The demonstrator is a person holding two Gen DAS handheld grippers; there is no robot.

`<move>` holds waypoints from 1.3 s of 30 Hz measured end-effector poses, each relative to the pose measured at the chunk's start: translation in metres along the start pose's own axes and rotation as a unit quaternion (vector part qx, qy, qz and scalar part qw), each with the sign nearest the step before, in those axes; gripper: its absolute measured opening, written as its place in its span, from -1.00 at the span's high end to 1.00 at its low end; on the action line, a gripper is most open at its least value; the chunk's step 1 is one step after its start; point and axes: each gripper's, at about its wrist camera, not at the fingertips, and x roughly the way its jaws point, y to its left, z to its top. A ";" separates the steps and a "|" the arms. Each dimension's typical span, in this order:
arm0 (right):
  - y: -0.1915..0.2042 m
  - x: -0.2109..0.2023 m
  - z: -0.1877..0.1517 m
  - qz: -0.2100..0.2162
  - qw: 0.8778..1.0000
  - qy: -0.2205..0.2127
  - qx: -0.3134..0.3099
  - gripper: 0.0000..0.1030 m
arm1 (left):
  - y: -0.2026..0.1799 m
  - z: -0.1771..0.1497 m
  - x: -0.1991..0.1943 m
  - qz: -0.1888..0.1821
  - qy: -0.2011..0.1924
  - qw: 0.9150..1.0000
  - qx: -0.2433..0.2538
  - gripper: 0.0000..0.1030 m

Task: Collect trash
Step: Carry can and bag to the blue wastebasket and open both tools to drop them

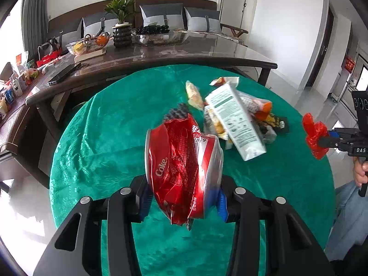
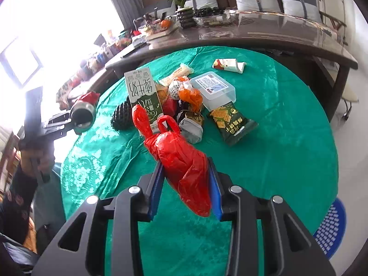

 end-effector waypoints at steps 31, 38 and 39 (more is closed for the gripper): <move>-0.352 -0.107 -0.162 -0.186 0.895 -0.015 0.405 0.32 | -0.487 0.031 0.191 -0.209 0.152 0.955 0.144 0.11; -0.379 -0.098 -0.177 -0.144 0.887 -0.016 0.439 0.26 | -0.509 0.019 0.236 -0.210 0.171 0.950 0.155 0.08; -0.384 -0.097 -0.179 -0.135 0.887 -0.014 0.442 0.15 | -0.508 0.020 0.244 -0.214 0.173 0.949 0.157 0.06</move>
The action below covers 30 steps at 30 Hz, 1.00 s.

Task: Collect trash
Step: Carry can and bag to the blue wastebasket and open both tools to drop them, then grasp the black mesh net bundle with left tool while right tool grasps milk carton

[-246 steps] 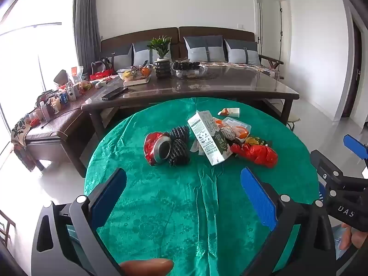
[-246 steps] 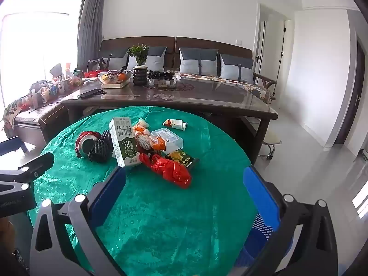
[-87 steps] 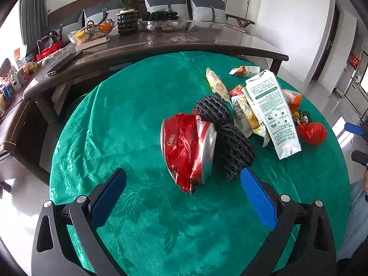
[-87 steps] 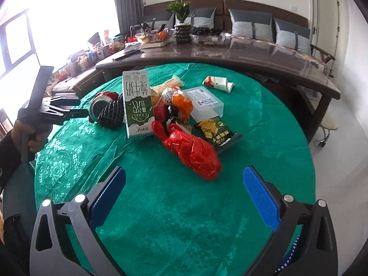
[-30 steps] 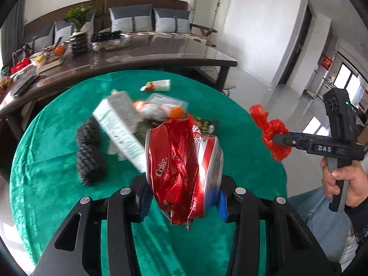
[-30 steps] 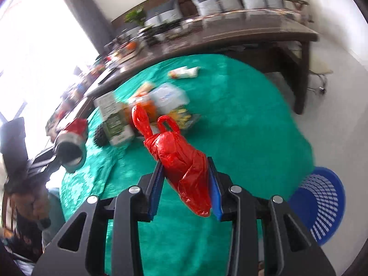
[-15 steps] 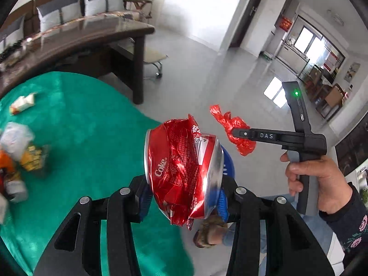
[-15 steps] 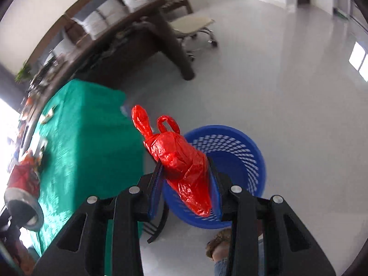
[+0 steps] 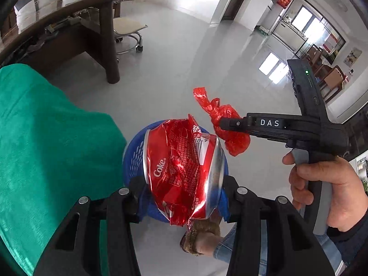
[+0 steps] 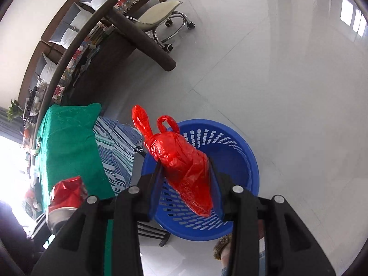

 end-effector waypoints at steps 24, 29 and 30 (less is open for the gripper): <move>0.128 -0.093 -0.069 -0.048 0.948 -0.243 -0.202 -0.27 | 0.014 -0.102 -0.158 0.125 -0.150 0.981 0.008 -0.90; 0.186 -0.070 -0.119 -0.006 0.941 -0.219 -0.257 -0.27 | 0.072 -0.150 -0.198 0.178 -0.155 0.971 -0.046 -0.90; 0.197 -0.064 -0.129 0.004 0.939 -0.211 -0.271 -0.27 | 0.086 -0.161 -0.208 0.191 -0.153 0.968 -0.061 -0.90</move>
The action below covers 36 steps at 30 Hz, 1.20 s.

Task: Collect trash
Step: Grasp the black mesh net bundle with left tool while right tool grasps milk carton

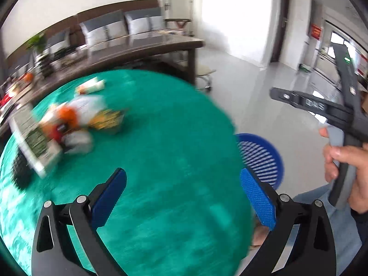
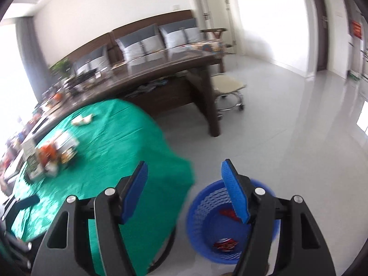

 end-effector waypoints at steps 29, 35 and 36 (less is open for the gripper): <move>0.309 0.130 0.012 0.269 0.919 0.156 -0.244 -0.27 | 0.311 -0.009 0.004 0.080 0.042 0.982 -0.163 -0.55; 0.326 0.136 0.005 0.283 0.906 0.173 -0.264 -0.27 | 0.313 -0.013 0.016 0.068 0.050 0.984 -0.156 -0.26; 0.327 0.137 0.003 0.280 0.906 0.177 -0.262 -0.21 | 0.315 -0.014 0.018 0.062 0.049 0.984 -0.161 -0.16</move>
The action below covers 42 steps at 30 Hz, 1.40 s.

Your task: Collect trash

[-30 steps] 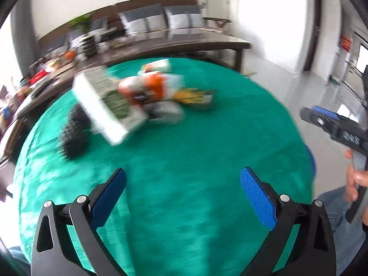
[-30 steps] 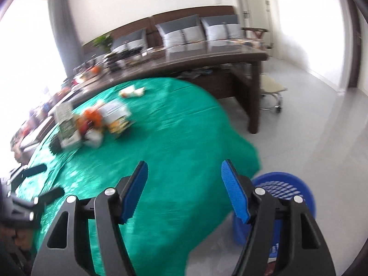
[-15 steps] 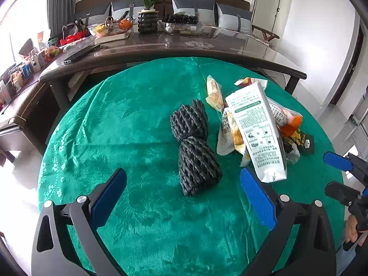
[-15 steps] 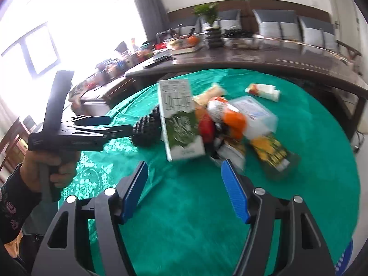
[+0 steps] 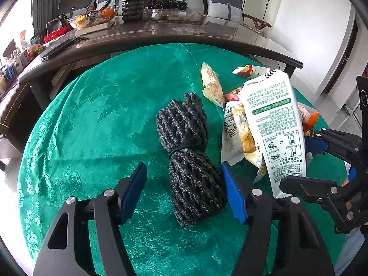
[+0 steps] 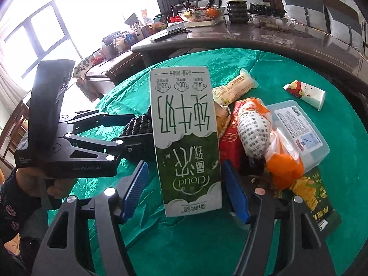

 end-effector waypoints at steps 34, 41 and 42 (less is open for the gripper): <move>-0.010 -0.099 -0.118 -0.157 0.978 0.071 0.116 -0.26 | -0.065 -0.112 -0.077 0.015 -0.005 1.000 0.015 -0.65; -0.011 -0.104 -0.110 -0.156 0.979 0.068 0.109 -0.31 | -0.069 -0.110 -0.077 0.045 -0.005 0.999 0.028 -0.66; -0.011 -0.104 -0.109 -0.155 0.980 0.068 0.108 -0.31 | -0.069 -0.110 -0.077 0.049 -0.005 0.998 0.031 -0.66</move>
